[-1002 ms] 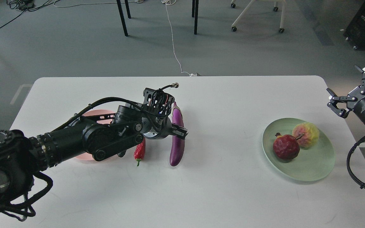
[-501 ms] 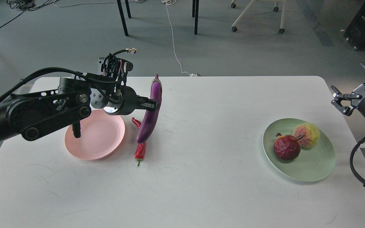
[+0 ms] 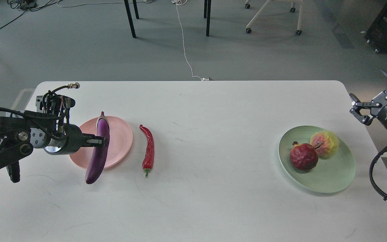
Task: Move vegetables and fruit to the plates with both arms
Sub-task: 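Lift the eggplant and lower it onto the pink plate, releasing, then move the left gripper to the red chili pepper and grasp it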
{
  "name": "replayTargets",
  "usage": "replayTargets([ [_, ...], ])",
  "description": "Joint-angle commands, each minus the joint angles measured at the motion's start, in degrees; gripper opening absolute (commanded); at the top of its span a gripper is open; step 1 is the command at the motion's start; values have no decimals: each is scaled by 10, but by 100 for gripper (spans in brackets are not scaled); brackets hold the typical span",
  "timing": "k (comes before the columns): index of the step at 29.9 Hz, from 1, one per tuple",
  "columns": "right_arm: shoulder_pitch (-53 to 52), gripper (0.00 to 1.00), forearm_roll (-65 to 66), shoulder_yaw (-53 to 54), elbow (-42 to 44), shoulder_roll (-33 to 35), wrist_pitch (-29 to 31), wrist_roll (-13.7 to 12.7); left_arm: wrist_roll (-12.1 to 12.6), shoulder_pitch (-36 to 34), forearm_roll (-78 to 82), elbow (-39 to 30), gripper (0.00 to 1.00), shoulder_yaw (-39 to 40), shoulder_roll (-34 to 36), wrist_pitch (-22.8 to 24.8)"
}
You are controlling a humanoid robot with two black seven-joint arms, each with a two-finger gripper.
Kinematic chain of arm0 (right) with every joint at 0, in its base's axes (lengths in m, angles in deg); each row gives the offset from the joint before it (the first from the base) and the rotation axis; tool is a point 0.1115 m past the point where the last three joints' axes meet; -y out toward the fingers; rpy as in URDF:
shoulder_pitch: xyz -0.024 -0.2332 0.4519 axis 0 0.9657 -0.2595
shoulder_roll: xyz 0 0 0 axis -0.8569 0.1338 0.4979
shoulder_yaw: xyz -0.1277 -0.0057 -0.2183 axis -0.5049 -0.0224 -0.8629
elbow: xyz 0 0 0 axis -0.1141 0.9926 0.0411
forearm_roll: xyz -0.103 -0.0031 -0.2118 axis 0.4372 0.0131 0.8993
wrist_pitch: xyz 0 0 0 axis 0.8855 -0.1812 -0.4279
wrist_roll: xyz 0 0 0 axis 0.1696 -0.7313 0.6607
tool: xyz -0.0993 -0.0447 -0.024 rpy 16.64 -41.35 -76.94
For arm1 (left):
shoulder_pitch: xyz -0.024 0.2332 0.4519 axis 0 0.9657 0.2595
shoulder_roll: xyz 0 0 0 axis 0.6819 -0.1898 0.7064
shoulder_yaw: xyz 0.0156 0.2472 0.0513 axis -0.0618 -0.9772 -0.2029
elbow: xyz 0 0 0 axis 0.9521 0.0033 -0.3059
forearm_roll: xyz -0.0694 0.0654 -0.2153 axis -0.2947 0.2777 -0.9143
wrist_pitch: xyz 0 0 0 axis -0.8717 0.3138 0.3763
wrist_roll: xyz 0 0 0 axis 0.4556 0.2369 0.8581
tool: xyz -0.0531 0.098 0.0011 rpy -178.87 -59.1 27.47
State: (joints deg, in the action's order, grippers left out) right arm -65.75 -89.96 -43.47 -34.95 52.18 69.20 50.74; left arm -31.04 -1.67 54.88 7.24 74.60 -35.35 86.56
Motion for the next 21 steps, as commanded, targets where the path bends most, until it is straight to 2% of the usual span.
replayTargets([
  [1,0,100,0,0,-1,-1,0,0,0,3,0,5,59,0,-4,0],
  [8,0,100,0,-1,-1,0,0,0,0,0,-4,5,72,6,-1,-2],
  [11,0,100,1,-1,-1,0,0,0,0,-3,-5,5,76,32,0,0],
  [18,1,100,2,-3,-1,0,0,0,1,-62,1,-6,77,51,-10,0],
  [21,1,100,4,-3,-2,-1,0,0,7,-79,7,-12,77,49,-58,0],
])
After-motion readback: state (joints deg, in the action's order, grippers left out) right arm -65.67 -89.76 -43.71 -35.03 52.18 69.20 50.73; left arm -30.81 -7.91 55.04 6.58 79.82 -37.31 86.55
